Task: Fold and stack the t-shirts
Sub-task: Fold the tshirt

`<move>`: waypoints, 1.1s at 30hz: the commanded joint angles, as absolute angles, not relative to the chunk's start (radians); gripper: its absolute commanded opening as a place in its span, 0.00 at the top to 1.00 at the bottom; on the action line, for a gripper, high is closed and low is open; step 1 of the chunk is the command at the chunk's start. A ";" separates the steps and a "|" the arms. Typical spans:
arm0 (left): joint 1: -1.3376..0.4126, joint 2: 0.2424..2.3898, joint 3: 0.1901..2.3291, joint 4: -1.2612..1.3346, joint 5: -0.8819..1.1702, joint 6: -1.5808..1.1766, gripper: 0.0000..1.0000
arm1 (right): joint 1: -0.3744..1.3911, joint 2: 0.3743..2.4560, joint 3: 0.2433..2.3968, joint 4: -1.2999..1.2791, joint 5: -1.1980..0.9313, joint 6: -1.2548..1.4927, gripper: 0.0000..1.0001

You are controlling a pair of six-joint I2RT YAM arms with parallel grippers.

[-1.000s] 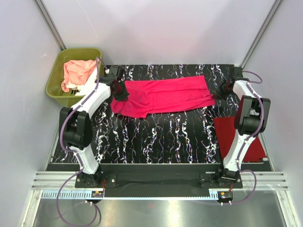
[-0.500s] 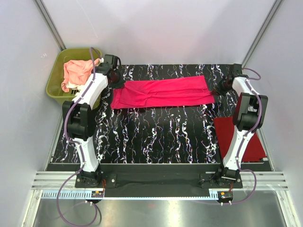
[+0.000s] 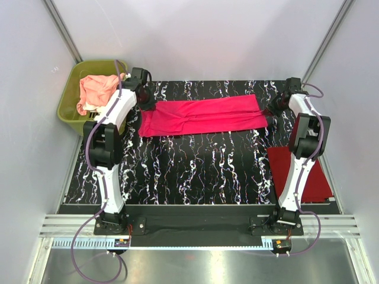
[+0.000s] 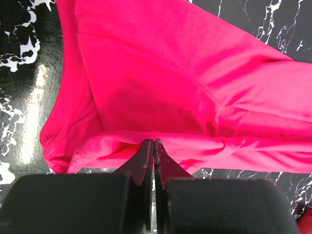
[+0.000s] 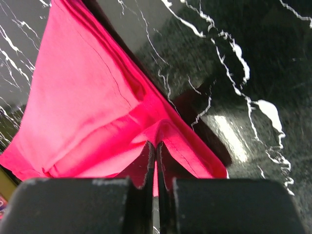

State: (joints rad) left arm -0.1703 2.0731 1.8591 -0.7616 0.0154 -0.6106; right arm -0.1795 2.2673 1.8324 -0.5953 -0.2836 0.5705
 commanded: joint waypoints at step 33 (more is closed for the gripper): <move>-0.152 2.250 2.140 -0.739 0.049 -0.520 0.99 | -0.172 2.249 2.036 -0.712 -0.213 0.474 0.53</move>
